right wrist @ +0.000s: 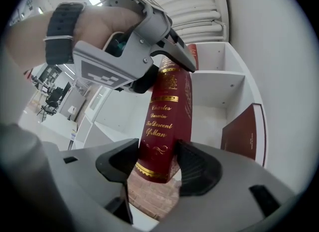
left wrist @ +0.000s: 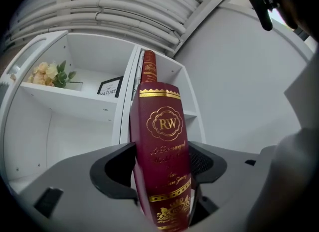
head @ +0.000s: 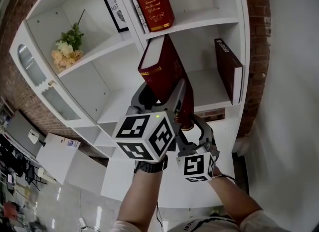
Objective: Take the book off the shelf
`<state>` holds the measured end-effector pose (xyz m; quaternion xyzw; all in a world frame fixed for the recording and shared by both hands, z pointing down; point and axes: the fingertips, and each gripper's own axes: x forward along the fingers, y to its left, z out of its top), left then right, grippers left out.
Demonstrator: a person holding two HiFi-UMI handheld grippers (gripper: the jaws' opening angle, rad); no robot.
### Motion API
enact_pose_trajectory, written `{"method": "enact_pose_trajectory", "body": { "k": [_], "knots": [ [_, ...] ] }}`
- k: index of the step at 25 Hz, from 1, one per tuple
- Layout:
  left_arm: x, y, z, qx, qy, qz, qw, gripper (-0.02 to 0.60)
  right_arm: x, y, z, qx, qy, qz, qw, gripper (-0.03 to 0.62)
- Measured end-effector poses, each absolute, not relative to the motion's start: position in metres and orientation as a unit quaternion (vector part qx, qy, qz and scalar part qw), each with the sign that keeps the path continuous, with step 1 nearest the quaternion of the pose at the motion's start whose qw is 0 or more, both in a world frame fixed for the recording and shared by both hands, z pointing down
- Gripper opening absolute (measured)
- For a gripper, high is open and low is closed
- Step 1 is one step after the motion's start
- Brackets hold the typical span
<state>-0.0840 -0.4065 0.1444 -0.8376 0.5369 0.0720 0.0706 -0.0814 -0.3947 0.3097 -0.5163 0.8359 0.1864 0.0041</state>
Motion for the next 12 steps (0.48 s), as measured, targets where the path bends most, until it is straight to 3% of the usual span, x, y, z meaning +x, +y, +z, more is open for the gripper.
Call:
{"method": "enact_pose_trajectory", "body": {
  "k": [12],
  "knots": [
    [-0.098, -0.38, 0.15, -0.831, 0.537, 0.075, 0.125, 0.29, -0.1, -0.37, 0.323, -0.453, 0.841, 0.294, -0.044, 0.26]
  ]
}}
